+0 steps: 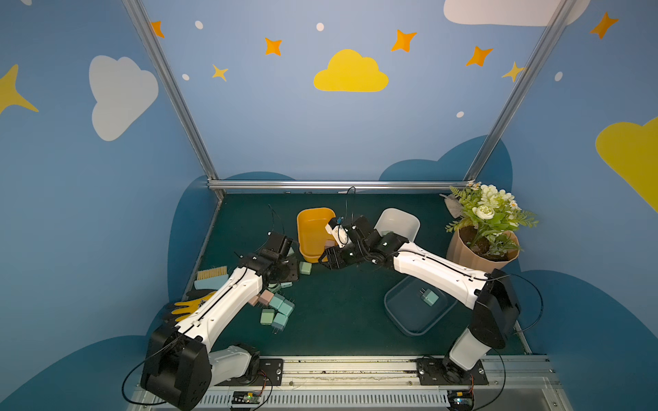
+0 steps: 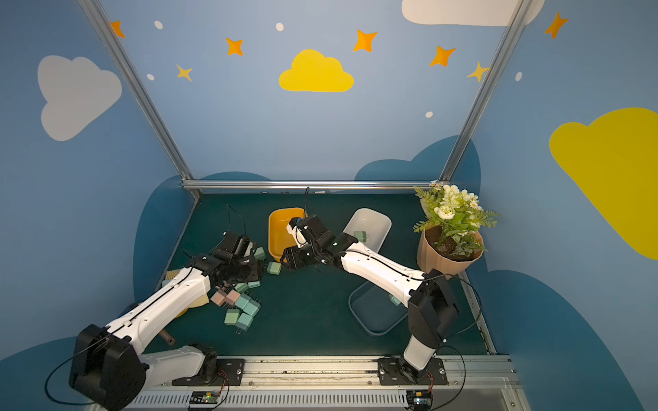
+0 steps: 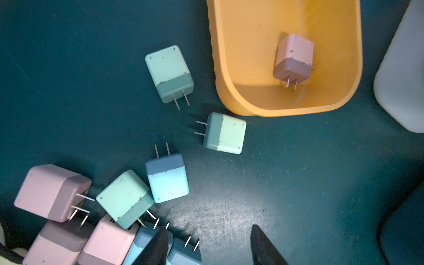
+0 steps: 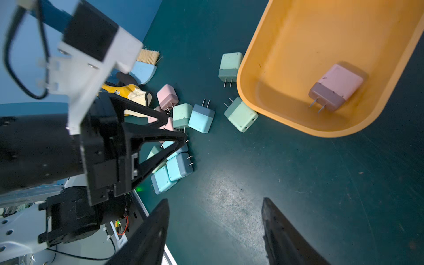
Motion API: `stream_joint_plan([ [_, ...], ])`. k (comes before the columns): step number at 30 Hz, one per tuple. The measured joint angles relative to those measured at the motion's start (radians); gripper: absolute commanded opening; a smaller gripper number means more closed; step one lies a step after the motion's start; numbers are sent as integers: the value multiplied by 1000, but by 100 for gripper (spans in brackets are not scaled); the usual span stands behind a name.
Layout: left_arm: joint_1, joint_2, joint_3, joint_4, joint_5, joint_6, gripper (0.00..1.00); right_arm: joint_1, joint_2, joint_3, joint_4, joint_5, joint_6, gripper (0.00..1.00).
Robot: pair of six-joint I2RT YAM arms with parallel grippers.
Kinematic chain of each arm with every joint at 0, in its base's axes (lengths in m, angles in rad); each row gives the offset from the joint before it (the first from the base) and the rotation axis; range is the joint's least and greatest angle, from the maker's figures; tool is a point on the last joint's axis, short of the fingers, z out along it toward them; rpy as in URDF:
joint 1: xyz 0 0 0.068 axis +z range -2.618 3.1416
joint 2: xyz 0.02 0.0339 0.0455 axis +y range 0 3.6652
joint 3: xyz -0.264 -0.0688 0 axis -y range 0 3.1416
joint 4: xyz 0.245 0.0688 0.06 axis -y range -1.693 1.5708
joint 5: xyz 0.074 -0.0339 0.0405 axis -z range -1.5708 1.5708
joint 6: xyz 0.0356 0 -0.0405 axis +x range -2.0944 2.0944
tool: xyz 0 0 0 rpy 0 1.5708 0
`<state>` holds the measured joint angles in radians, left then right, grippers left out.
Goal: Place the plugs by color into the storage box
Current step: Pick up the plug from the center of the board.
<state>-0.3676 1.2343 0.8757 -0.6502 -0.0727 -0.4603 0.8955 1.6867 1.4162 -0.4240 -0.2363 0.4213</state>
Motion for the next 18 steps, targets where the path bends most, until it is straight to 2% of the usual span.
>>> stream_joint_plan([
  [6, 0, 53, -5, 32, 10, 2, 64, 0, 0, 18, -2, -2, 0, 65],
  [18, 0, 273, 18, 149, 28, 48, 63, -15, 1, 12, 1, 9, 0, 66],
])
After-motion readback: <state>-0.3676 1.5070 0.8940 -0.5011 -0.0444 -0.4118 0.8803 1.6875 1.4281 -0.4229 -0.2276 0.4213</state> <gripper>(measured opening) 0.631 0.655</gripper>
